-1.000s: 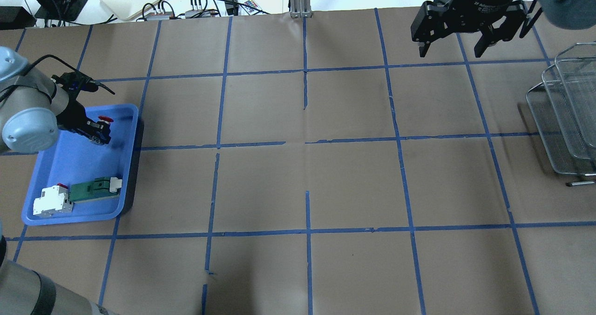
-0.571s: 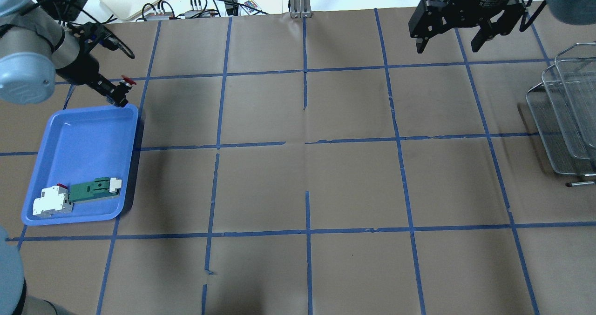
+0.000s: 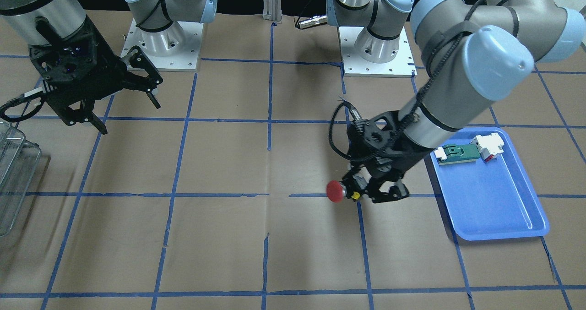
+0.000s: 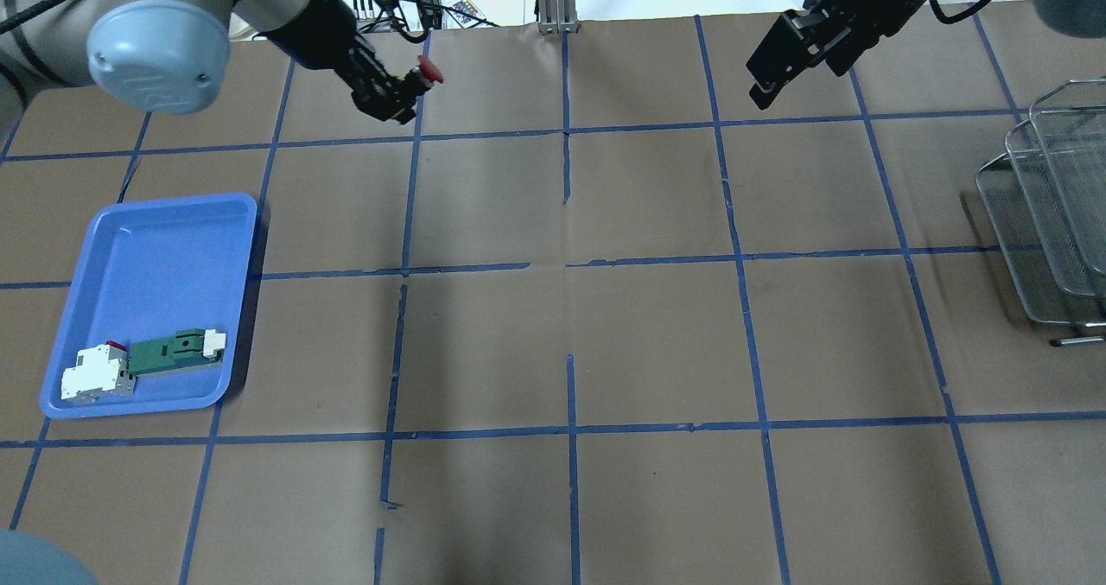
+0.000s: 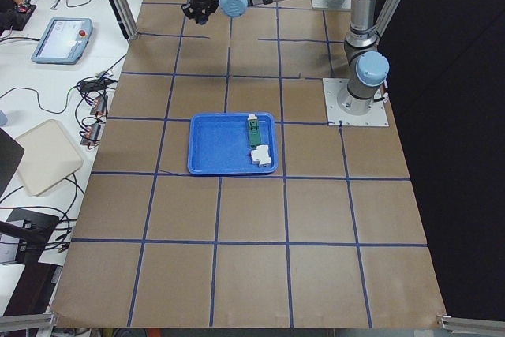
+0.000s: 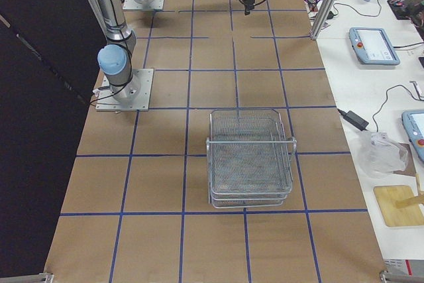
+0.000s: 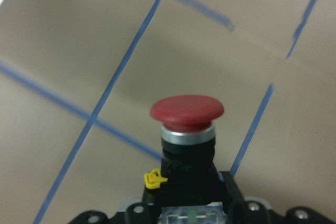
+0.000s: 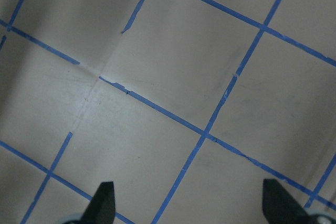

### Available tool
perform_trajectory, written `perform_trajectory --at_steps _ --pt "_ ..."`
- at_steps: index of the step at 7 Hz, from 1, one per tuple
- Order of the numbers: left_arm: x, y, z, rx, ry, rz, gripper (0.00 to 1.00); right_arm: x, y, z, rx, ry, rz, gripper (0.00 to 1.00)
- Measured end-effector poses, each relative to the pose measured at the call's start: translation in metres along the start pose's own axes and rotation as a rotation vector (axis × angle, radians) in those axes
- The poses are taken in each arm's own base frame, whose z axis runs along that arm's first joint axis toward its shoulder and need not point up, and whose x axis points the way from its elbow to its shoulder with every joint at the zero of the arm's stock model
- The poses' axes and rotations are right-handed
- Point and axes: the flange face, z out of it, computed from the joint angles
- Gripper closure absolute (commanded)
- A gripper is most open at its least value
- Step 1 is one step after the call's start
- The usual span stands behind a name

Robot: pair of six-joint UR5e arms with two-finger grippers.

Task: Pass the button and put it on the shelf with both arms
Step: 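Lift the red button with the left gripper and carry it toward the right gripper, then grasp the red button's base with the right gripper while the left gripper holds it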

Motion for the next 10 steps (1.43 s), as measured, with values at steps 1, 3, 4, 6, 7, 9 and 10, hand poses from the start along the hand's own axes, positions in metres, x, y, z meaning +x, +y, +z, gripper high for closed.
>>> perform_trajectory --at_steps 1,3,4,6,7,9,10 --pt "0.02 -0.038 0.002 0.063 0.024 0.072 0.99 0.003 0.002 0.003 0.0 -0.012 -0.09 0.0" --pt "0.061 -0.097 0.006 0.183 0.071 0.226 0.99 -0.011 -0.002 0.015 0.029 -0.098 -0.174 0.0" --pt "0.077 -0.116 0.006 0.238 0.086 0.286 0.99 -0.017 -0.006 0.018 0.064 -0.152 -0.193 0.0" --pt "0.094 -0.133 0.01 0.29 0.098 0.34 0.99 -0.025 -0.013 0.012 0.177 -0.237 -0.33 0.0" --pt "0.098 -0.137 0.012 0.302 0.101 0.352 1.0 -0.022 -0.012 0.008 0.204 -0.237 -0.401 0.0" --pt "0.106 -0.144 0.009 0.326 0.104 0.372 1.0 -0.023 -0.005 -0.003 0.252 -0.197 -0.625 0.0" --pt "0.11 -0.147 0.008 0.331 0.105 0.378 1.0 -0.025 -0.004 -0.009 0.279 -0.169 -0.721 0.0"
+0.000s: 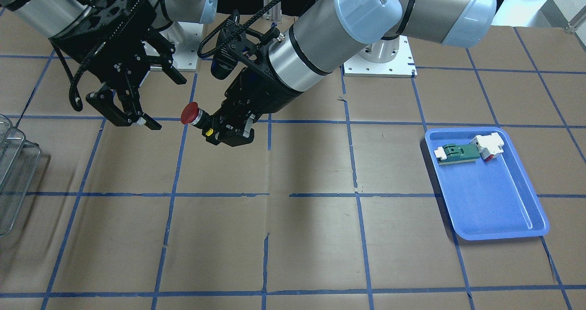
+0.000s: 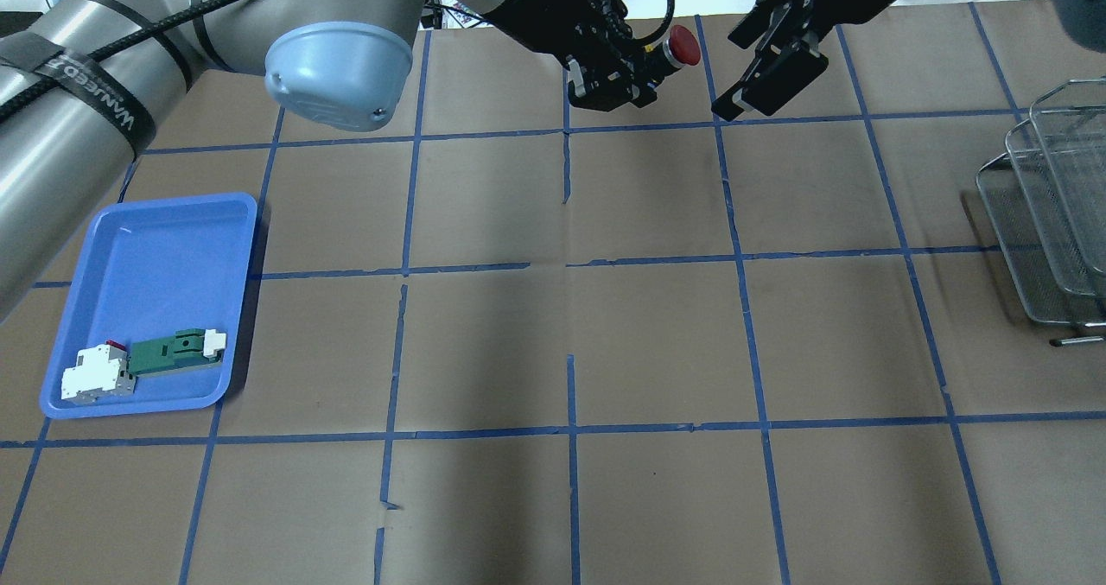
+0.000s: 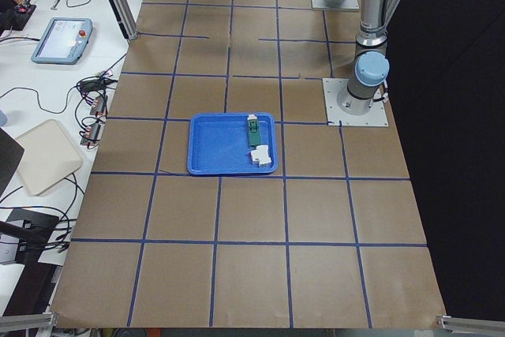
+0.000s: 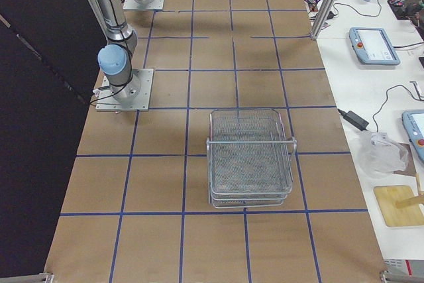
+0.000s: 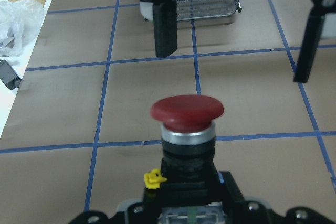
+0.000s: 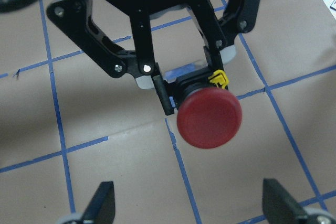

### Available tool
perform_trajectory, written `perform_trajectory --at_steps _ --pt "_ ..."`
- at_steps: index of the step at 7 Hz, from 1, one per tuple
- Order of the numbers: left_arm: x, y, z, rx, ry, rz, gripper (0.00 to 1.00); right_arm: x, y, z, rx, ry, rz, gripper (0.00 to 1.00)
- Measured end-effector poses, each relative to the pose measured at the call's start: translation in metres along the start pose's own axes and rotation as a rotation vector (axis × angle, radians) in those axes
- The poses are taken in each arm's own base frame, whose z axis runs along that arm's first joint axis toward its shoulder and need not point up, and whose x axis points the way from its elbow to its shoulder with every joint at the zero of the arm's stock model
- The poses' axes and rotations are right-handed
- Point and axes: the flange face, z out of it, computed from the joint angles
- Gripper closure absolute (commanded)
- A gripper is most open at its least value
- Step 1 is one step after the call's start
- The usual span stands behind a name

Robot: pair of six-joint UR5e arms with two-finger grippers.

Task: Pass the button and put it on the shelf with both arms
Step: 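Grasp the red button's base with the right gripper while the left gripper holds it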

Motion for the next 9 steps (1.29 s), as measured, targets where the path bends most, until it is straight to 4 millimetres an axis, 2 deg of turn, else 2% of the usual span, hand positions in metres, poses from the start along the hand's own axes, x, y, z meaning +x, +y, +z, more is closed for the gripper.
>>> perform_trajectory --at_steps 3,6,9 --pt "0.01 -0.014 -0.004 0.009 -0.002 0.023 1.0 0.003 -0.006 -0.01 0.053 0.052 -0.122 0.0" --pt "0.012 -0.016 -0.005 0.028 0.002 0.023 1.0 0.001 -0.009 -0.018 0.172 0.042 -0.159 0.0" --pt "0.014 -0.019 -0.009 0.036 0.0 0.024 1.0 -0.005 -0.006 -0.011 0.186 0.004 -0.14 0.0"
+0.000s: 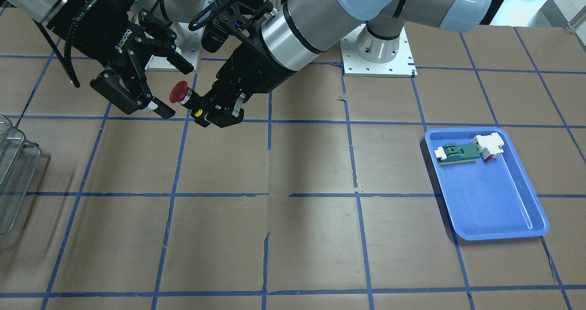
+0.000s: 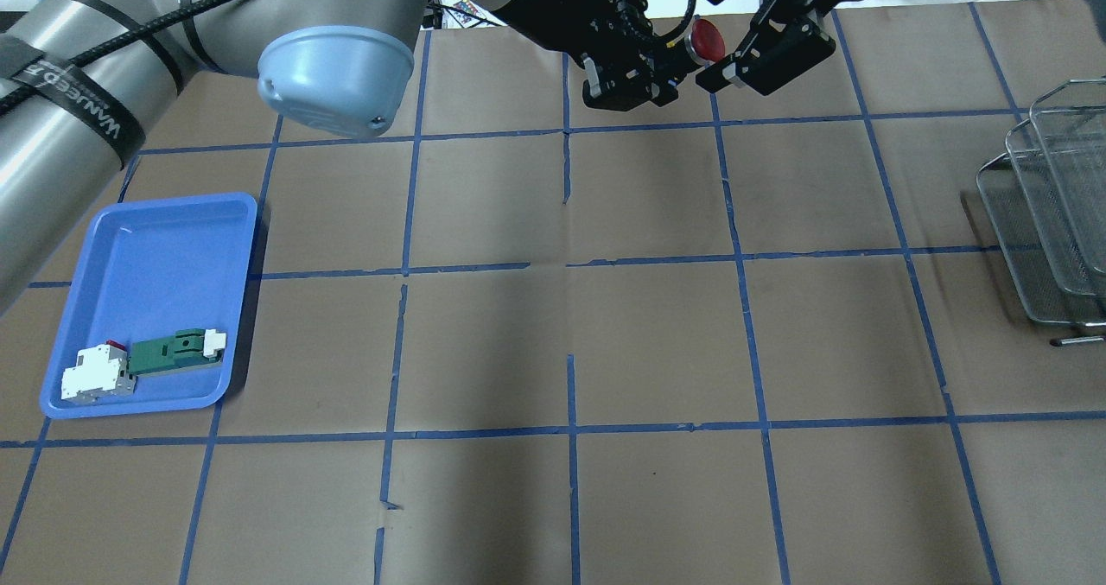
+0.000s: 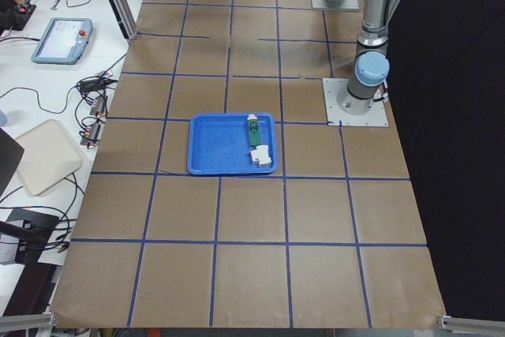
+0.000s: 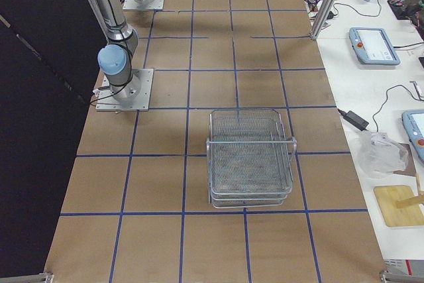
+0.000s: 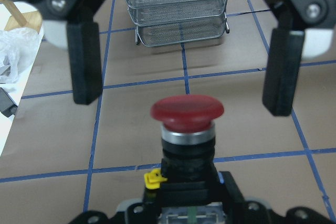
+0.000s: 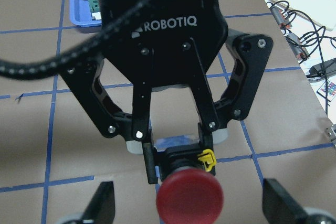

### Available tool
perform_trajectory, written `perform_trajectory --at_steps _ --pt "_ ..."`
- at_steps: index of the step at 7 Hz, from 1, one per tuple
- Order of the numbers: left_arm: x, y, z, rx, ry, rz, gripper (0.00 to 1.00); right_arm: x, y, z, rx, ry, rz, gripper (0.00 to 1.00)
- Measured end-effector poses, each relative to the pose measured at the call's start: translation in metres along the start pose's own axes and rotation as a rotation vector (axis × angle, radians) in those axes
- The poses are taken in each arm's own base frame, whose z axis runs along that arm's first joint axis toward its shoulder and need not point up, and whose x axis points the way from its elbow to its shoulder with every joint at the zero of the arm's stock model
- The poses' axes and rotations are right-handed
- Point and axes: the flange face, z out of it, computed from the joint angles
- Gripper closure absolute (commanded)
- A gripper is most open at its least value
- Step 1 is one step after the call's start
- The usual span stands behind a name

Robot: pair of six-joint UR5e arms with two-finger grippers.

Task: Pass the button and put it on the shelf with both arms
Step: 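Grasp the red button's base with the right gripper while the left gripper holds it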

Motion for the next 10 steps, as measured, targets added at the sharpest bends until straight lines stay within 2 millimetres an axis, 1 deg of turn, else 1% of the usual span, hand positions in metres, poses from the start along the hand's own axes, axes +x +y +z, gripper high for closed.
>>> perform_trajectory --at_steps 2,3,4,5,6,7,8,9,10 --pt "0.002 -0.001 -0.002 0.002 -0.002 0.0 1.0 -0.003 0.0 0.006 0.012 -0.013 0.004 0.02" --pt "0.002 -0.002 -0.002 0.002 -0.002 -0.001 1.0 -0.003 0.0 0.006 0.021 -0.015 0.004 0.2" --pt "0.003 -0.002 -0.003 0.002 -0.002 -0.001 1.0 -0.003 -0.001 0.007 0.025 -0.016 0.005 0.46" --pt "0.004 -0.003 -0.003 0.003 -0.003 -0.001 1.0 -0.004 -0.001 0.007 0.027 -0.016 0.002 0.78" --pt "0.005 -0.003 -0.005 0.003 -0.003 -0.002 1.0 -0.004 -0.001 0.007 0.028 -0.015 -0.009 0.91" --pt "0.008 -0.003 -0.006 0.001 -0.003 -0.005 0.86 -0.003 -0.002 0.006 0.029 -0.012 -0.027 0.92" --pt "0.013 -0.004 -0.009 -0.002 -0.007 -0.008 0.47 -0.004 -0.002 0.006 0.03 -0.011 -0.036 0.93" --pt "0.018 -0.004 -0.012 -0.008 -0.012 -0.013 0.0 -0.005 -0.004 0.006 0.03 -0.013 -0.043 0.94" --pt "0.021 -0.005 -0.017 -0.012 -0.018 -0.021 0.0 -0.005 -0.005 0.005 0.03 -0.009 -0.047 0.94"
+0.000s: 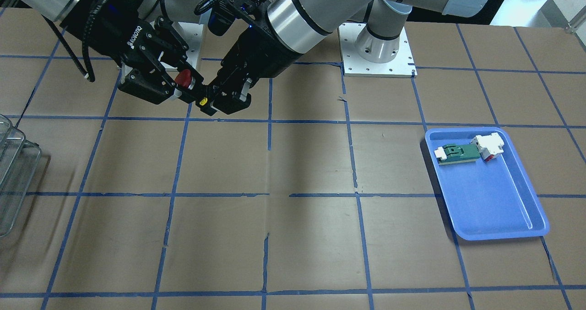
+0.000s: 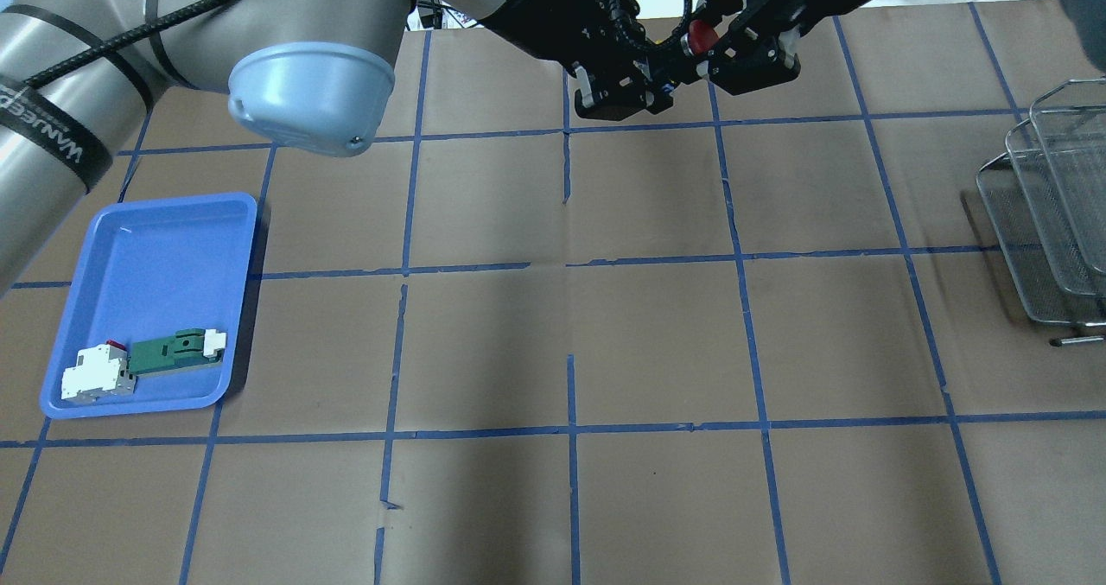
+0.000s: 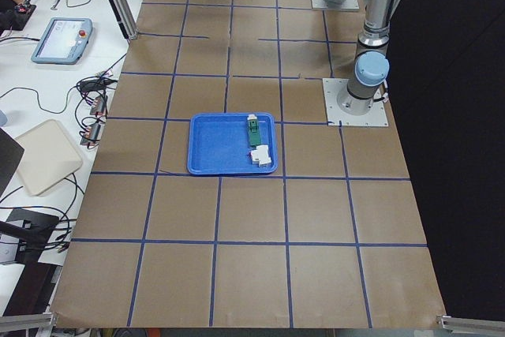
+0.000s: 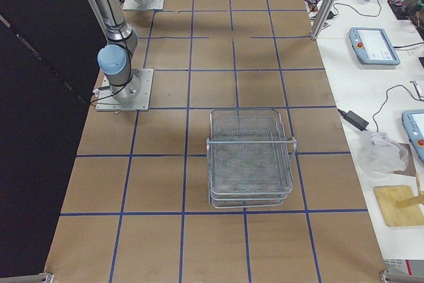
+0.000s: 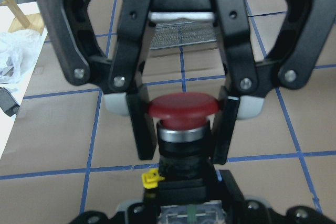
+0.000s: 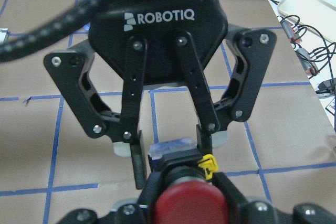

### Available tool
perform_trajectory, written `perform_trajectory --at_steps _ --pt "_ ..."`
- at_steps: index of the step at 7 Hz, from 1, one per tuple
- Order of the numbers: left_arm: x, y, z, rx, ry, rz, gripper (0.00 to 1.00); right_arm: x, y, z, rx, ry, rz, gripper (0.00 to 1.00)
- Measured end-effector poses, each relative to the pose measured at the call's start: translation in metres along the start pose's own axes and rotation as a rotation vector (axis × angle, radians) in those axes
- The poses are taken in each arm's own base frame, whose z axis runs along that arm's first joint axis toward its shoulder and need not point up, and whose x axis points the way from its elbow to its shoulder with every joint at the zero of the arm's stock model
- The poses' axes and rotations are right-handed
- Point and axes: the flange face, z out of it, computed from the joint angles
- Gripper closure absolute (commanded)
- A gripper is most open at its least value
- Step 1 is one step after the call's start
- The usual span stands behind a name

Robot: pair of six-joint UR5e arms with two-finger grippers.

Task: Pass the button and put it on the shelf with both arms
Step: 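Open and withdraw the left gripper while the right gripper carries the button away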

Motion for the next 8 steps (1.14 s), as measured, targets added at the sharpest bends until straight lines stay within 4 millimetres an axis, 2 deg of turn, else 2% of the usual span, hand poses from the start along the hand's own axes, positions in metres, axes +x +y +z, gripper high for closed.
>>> perform_trajectory --at_steps 3,5,7,8 --pt "0.001 0.002 -0.013 -0.048 -0.035 -0.02 0.0 0.001 0.003 -0.001 -0.005 0.003 0.005 0.94" --pt "0.004 0.011 -0.027 -0.188 -0.093 -0.103 0.0 0.003 0.006 0.0 -0.013 -0.001 0.012 0.94" --pt "0.002 0.039 -0.048 -0.365 -0.167 -0.315 0.0 0.009 0.019 -0.004 -0.058 0.012 0.024 0.94" --pt "-0.004 0.061 -0.063 -0.428 -0.207 -0.459 0.0 0.018 0.043 -0.015 -0.114 0.032 0.049 0.94"
